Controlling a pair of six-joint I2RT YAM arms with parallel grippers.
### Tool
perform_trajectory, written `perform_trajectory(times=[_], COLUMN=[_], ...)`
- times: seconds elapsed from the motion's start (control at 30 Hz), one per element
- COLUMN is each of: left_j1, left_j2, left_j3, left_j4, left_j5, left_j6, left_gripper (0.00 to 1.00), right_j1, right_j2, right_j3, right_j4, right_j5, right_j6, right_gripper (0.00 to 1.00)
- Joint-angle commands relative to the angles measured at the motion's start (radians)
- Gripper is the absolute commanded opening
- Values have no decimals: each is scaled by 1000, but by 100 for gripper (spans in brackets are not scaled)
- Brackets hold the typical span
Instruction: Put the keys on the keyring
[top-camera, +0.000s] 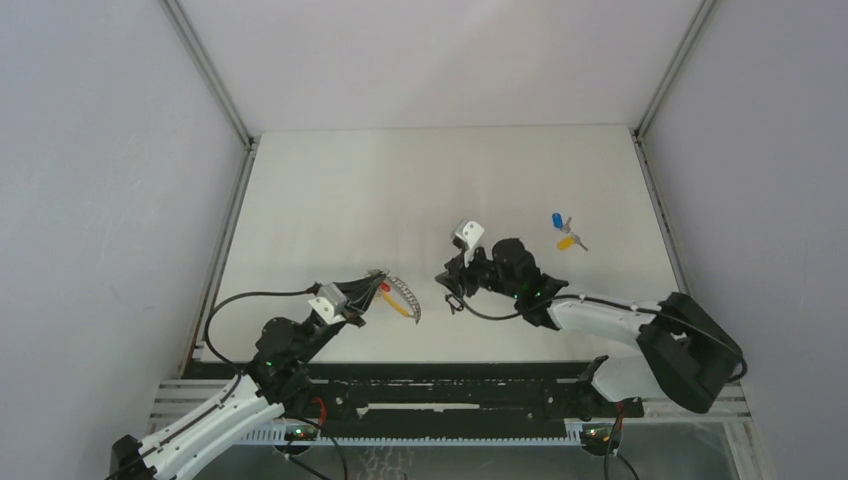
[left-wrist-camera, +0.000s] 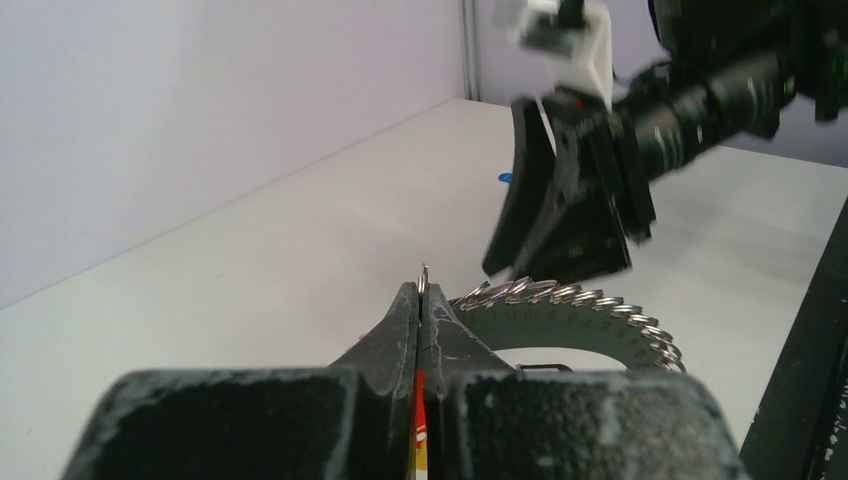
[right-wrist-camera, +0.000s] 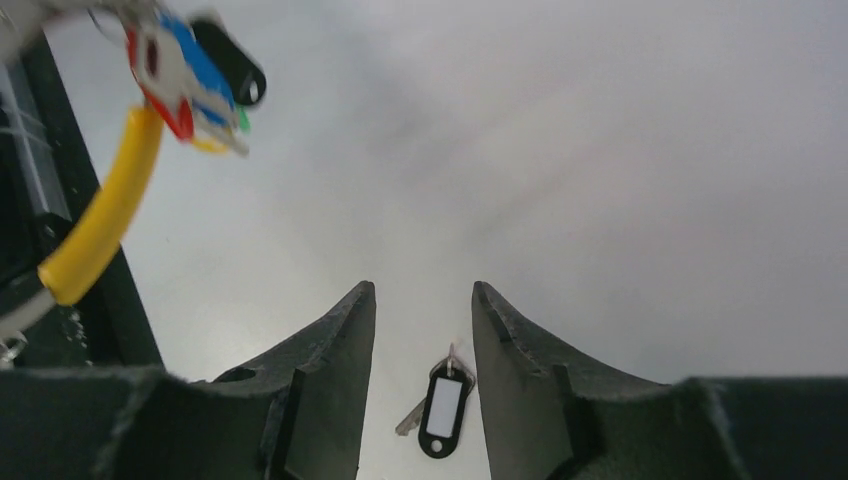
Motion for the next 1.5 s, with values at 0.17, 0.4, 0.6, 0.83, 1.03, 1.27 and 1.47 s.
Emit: perform_trajectory(times=[0.17,0.4,0.6,0.83,1.03,1.27,1.47], left_j1=[-4,-2,14,44,47,47,47], left_j2=[18,104,140,180,226,253,252], left_j3=[24,51,18,-17,-22,-12,-13], left_j4=[29,45,183,333,424,460,463], left_j5=[60,157,229,367,440,499,508], left_j6=[7,-5,-69,-124,-150,-162,-162], left_gripper=[0,0,0,0,0,0,0], right_j1=[-62,-48,-36,-28,-8,18,30], right_j2=[-109,-235,-305,-241,-207,-163,-154], right_j3=[292,333,304,300,311,339,347], right_j4=[-714,-711,-568,-454,-411,-426,-425], right_j5=[-156,-383,-529,-670,-718,-743,-744], right_j6=[-42,-201,-401,-483,-511,-524,-524], right_gripper=[40,36,35,32,26,21,21])
